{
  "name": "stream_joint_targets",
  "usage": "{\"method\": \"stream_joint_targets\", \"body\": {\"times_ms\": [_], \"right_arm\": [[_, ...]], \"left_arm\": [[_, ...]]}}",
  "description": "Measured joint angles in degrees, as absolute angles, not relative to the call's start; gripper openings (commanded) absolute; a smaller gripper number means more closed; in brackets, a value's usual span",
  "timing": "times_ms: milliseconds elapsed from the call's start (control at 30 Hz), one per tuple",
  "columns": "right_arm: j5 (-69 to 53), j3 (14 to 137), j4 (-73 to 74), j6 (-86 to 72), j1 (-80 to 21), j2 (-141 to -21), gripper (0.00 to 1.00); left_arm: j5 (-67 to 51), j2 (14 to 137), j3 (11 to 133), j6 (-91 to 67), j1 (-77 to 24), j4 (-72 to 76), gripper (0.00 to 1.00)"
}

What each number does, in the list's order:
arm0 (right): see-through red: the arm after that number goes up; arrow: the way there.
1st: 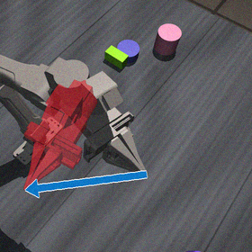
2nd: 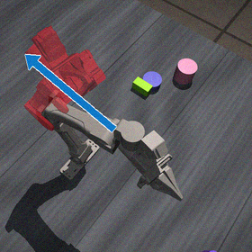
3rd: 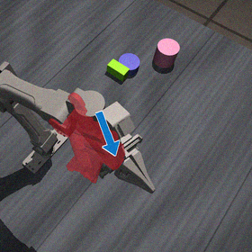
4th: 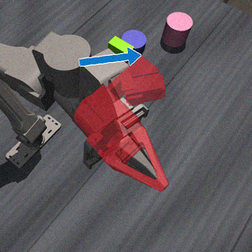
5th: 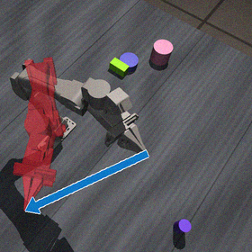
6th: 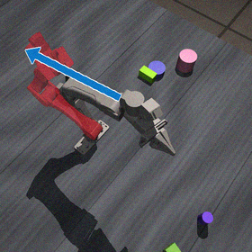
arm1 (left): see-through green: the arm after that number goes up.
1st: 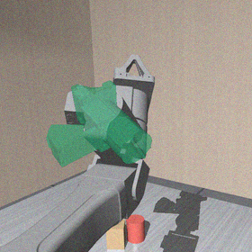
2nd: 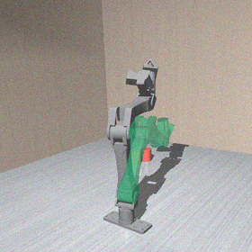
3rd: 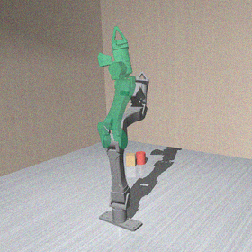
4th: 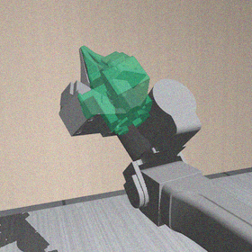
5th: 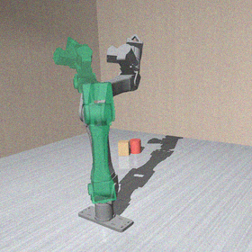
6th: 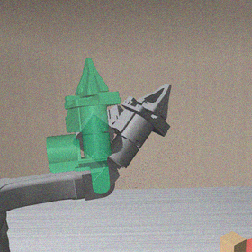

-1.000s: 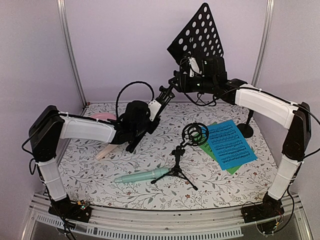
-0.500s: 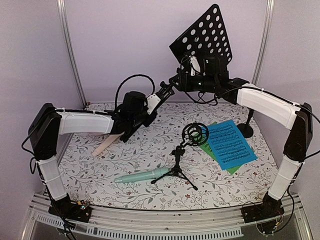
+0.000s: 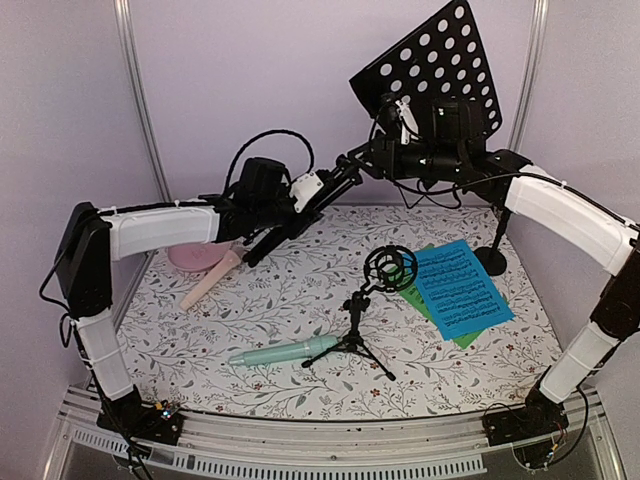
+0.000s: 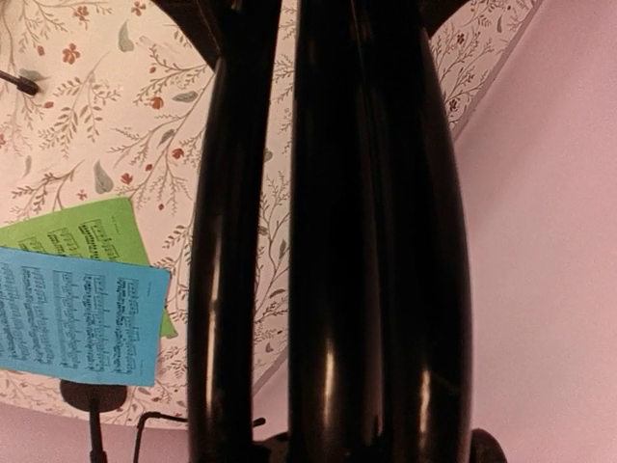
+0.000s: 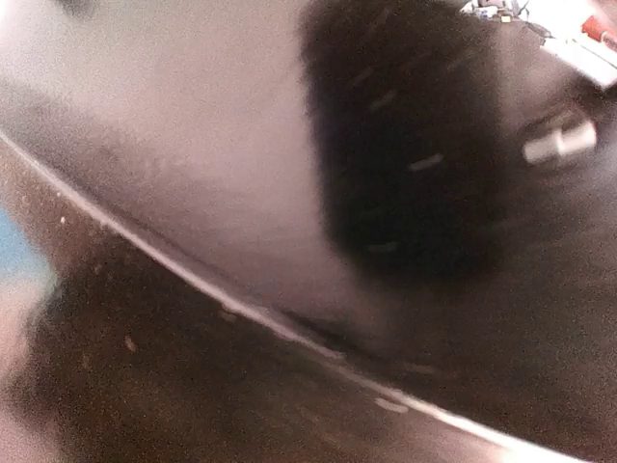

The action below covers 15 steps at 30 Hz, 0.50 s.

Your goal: Pack up the instrument practice props

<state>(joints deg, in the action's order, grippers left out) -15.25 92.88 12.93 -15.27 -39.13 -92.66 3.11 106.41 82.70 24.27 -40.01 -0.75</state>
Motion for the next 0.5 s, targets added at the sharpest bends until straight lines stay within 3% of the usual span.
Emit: {"method": "stream_joint_targets", "body": {"times_ms": [333,500], "right_arm": [[-19.9,92.2,5.9,-13.9,-40.6,-79.1,0.63],[-20.7,91.9,3.0,-13.9,-40.6,-74.9,0.64]], "left_arm": [[-13.3,113.4,91.9,20.7,-37.0,-18.9,0.00],[-17.7,119.0,93.9,14.5,-35.0,-20.0,0.00]]}}
